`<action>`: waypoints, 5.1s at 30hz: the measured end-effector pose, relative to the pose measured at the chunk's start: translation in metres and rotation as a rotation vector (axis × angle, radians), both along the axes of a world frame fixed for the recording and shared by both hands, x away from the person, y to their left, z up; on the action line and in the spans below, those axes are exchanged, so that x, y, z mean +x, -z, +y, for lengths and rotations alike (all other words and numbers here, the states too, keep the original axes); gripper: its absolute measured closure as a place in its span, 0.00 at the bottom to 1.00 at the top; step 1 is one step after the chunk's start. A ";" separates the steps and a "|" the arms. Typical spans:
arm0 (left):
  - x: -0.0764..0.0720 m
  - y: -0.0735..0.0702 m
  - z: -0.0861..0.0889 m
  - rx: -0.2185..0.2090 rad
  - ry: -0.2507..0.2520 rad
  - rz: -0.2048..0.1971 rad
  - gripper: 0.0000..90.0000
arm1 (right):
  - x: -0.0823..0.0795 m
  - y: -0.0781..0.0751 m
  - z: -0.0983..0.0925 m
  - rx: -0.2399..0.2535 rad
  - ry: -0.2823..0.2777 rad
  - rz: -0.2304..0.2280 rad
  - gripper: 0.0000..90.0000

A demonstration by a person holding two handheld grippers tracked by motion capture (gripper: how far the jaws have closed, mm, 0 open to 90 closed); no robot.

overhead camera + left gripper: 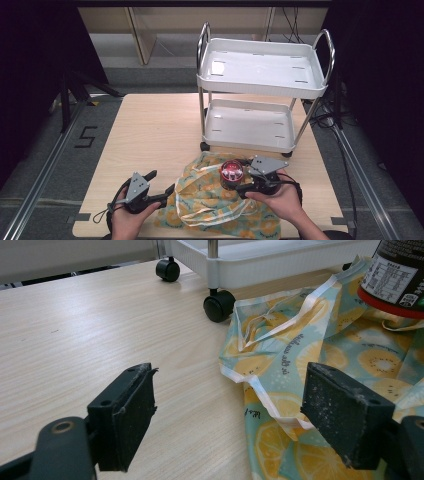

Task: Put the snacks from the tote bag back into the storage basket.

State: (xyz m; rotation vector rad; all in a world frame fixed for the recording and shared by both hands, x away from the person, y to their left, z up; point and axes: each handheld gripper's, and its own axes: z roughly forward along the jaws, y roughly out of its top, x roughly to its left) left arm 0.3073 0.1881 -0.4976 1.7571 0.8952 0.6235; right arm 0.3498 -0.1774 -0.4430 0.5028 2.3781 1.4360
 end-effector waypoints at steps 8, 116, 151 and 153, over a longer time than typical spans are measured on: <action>0.000 0.000 0.000 0.002 0.005 -0.004 0.23 | 0.001 -0.001 -0.002 0.010 0.013 -0.006 0.29; 0.000 -0.001 0.002 -0.022 -0.020 -0.020 0.25 | 0.012 -0.014 -0.015 0.007 0.075 -0.010 0.29; 0.001 0.000 0.002 -0.034 -0.021 -0.023 0.25 | 0.031 -0.027 -0.016 0.010 0.093 -0.047 0.29; 0.001 0.000 0.003 -0.027 -0.021 -0.023 0.25 | 0.032 -0.026 -0.015 0.018 0.093 -0.050 0.29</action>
